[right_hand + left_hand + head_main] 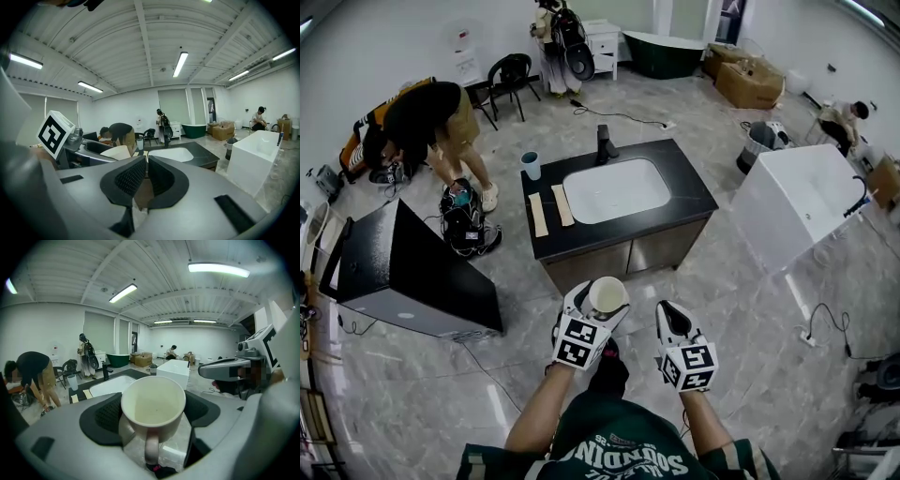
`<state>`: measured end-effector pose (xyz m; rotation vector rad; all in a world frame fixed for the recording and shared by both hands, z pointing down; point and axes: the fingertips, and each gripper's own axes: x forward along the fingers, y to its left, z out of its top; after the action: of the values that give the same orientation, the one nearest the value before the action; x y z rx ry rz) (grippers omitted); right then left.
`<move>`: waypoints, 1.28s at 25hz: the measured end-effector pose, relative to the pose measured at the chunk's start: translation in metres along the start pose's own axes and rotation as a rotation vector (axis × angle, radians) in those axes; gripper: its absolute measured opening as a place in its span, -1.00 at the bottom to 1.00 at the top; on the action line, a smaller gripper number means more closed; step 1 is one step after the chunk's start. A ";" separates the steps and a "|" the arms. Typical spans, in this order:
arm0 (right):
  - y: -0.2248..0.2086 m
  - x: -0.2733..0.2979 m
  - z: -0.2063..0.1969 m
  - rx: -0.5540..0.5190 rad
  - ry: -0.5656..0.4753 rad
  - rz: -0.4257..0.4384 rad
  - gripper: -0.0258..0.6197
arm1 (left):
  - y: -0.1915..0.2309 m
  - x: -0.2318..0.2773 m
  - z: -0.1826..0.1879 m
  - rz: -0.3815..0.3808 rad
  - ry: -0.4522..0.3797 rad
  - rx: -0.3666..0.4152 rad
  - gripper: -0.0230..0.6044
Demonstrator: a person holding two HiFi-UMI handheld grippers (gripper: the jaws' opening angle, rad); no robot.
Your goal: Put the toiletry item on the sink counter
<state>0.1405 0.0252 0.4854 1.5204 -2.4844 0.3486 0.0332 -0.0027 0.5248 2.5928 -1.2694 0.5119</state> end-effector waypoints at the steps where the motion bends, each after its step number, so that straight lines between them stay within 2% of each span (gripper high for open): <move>1: -0.003 0.012 0.003 -0.001 0.003 0.003 -0.78 | 0.009 0.007 0.002 0.002 0.002 -0.001 0.39; 9: -0.029 0.104 0.040 -0.034 0.032 0.029 -0.78 | 0.086 0.072 0.031 0.021 0.003 -0.040 0.39; 19: -0.054 0.218 0.081 -0.074 0.048 0.086 -0.78 | 0.179 0.136 0.053 0.088 0.009 -0.084 0.39; 32: -0.077 0.293 0.091 -0.055 0.044 0.159 -0.78 | 0.234 0.182 0.070 0.151 0.028 -0.106 0.39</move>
<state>0.0737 -0.2842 0.4932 1.2844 -2.5647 0.3329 -0.0337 -0.2996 0.5408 2.4078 -1.4499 0.4913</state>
